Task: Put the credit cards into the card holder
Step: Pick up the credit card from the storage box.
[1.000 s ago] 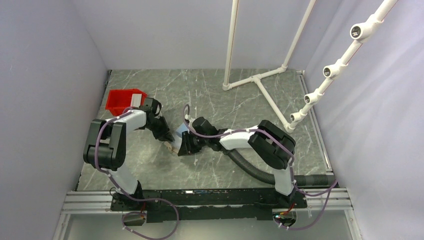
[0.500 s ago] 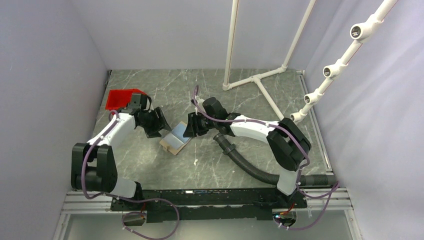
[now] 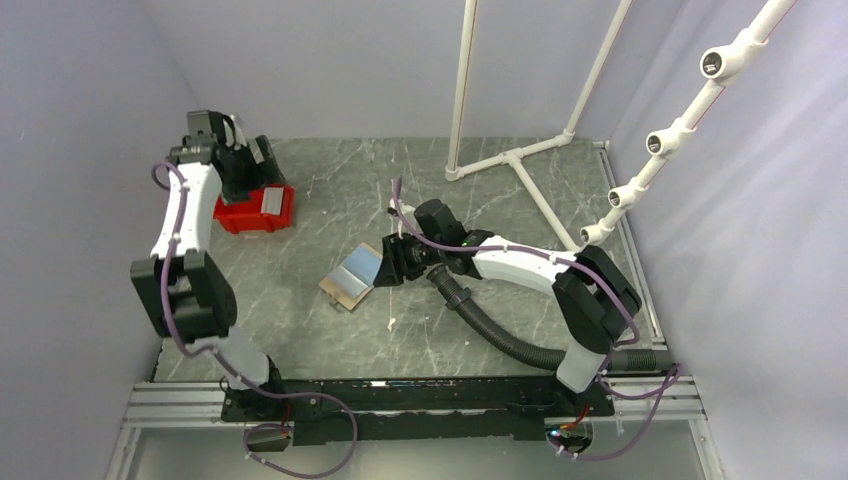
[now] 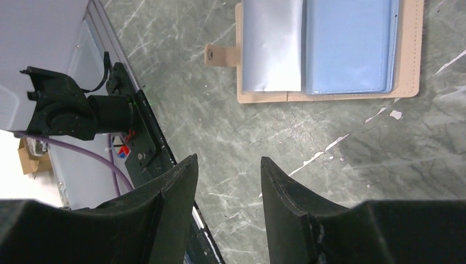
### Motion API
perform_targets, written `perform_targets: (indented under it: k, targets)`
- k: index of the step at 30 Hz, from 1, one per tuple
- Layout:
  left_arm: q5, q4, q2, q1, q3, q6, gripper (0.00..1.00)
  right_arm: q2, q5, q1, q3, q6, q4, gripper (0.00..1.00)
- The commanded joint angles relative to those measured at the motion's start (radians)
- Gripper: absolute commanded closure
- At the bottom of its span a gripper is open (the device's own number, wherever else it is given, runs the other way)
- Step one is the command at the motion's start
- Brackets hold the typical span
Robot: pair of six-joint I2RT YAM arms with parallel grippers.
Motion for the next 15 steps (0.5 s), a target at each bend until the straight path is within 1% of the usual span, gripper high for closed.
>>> perform_targets:
  k: [1, 4, 6, 11, 15]
  targets:
    - [0.013, -0.071, 0.206, 0.058, 0.196, 0.171, 0.01, -0.052, -0.046, -0.009, -0.009, -0.022, 0.010, 0.51]
    - [0.011, -0.128, 0.336, 0.075, 0.327, 0.188, 0.01, -0.065, -0.065, -0.028, -0.012, -0.012, 0.006, 0.51]
    - [0.047, -0.105, 0.390, 0.090, 0.359, 0.180, 0.01, -0.078, -0.078, -0.047, -0.018, -0.005, 0.005, 0.51]
    - [0.094, -0.031, 0.477, 0.110, 0.358, 0.168, 0.00, -0.103, -0.075, -0.085, -0.003, -0.043, -0.061, 0.51]
    - [0.132, 0.005, 0.515, 0.137, 0.329, 0.168, 0.01, -0.123, -0.082, -0.104, -0.026, -0.052, -0.063, 0.51]
